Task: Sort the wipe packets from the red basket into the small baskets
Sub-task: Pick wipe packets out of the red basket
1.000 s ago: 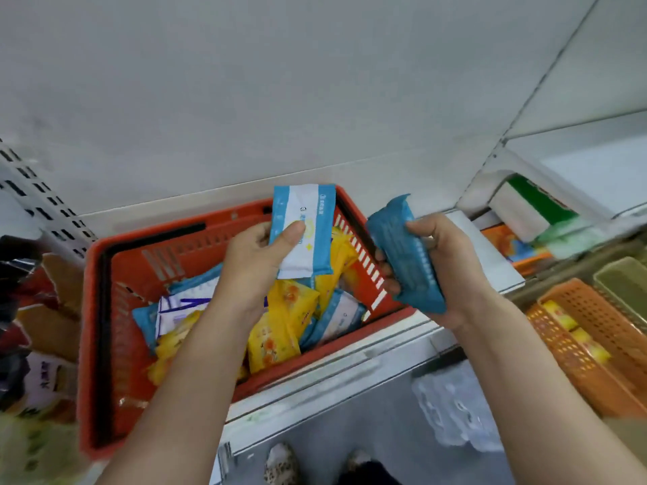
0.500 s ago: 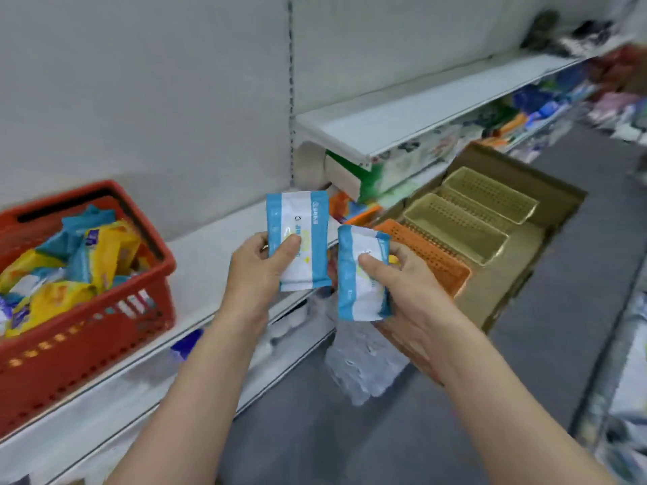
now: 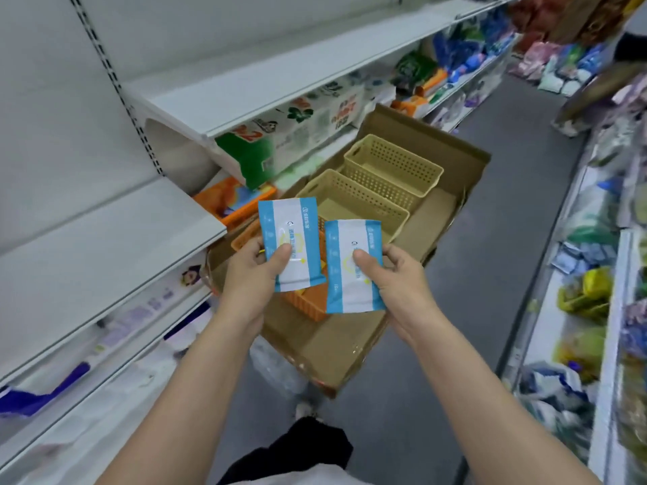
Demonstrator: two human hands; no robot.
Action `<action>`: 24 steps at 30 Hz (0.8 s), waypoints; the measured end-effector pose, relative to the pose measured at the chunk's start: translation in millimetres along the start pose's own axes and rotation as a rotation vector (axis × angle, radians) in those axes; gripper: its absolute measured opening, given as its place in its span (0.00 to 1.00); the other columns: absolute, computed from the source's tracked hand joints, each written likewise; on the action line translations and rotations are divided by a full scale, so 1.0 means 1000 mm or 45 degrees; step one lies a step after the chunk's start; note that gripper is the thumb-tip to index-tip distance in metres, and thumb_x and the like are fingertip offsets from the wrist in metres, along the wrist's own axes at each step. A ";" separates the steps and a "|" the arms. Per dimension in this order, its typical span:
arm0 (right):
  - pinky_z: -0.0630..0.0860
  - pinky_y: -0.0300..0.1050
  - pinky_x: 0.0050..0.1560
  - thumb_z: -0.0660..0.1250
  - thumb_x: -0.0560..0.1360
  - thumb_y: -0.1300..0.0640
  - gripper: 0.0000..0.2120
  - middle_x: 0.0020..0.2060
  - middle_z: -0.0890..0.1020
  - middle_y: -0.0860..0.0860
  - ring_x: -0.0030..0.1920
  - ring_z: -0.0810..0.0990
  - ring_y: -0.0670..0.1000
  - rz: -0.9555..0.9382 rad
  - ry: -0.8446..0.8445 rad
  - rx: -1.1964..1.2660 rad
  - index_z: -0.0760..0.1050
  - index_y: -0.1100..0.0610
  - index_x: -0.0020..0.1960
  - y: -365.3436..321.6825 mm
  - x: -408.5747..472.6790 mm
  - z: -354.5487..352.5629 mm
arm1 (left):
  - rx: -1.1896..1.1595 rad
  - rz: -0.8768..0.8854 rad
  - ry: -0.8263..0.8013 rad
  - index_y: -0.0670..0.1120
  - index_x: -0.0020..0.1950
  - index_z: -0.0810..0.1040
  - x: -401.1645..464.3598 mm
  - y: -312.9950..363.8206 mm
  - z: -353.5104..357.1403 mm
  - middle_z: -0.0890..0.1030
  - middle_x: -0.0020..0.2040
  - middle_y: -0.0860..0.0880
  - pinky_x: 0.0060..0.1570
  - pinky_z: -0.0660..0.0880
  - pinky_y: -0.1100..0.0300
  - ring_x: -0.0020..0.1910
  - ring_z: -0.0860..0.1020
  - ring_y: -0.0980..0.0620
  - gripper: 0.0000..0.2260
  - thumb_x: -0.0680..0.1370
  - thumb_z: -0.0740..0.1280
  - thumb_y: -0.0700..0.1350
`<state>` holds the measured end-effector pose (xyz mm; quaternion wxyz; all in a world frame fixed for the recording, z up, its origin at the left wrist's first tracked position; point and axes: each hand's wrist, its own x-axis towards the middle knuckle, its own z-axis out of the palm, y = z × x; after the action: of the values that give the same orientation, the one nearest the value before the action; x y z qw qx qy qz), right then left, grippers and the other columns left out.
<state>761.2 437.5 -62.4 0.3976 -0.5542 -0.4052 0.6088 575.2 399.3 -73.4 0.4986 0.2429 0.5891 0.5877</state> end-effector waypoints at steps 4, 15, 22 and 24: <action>0.82 0.54 0.48 0.70 0.77 0.60 0.10 0.48 0.86 0.58 0.46 0.85 0.57 0.048 -0.026 -0.104 0.77 0.59 0.57 -0.019 0.060 -0.027 | -0.039 -0.068 0.055 0.43 0.59 0.78 0.051 -0.003 0.049 0.85 0.51 0.45 0.46 0.82 0.53 0.45 0.84 0.49 0.09 0.78 0.68 0.39; 0.82 0.52 0.50 0.75 0.71 0.67 0.20 0.53 0.84 0.57 0.48 0.84 0.54 0.183 -0.207 -0.491 0.73 0.60 0.60 -0.044 0.239 -0.050 | -0.026 -0.218 0.302 0.49 0.57 0.80 0.148 -0.013 0.090 0.84 0.53 0.46 0.56 0.79 0.44 0.51 0.83 0.45 0.12 0.76 0.71 0.38; 0.79 0.54 0.57 0.77 0.67 0.57 0.15 0.50 0.85 0.50 0.51 0.84 0.53 0.042 -0.548 -1.101 0.81 0.50 0.52 -0.025 0.392 -0.020 | -0.157 -0.283 0.748 0.45 0.53 0.78 0.189 -0.033 0.115 0.85 0.50 0.43 0.56 0.78 0.40 0.49 0.83 0.42 0.11 0.73 0.75 0.40; 0.77 0.45 0.57 0.78 0.68 0.56 0.21 0.53 0.83 0.51 0.53 0.82 0.52 0.016 -0.640 -1.305 0.78 0.55 0.60 -0.020 0.422 -0.006 | -0.218 -0.297 0.840 0.47 0.52 0.79 0.197 -0.041 0.124 0.84 0.50 0.43 0.54 0.78 0.43 0.47 0.83 0.43 0.10 0.73 0.74 0.40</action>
<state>738.1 838.7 -192.5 -0.0342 -0.5166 -0.7276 0.4501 620.0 619.3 -147.7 0.3638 -0.0714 0.6907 0.6209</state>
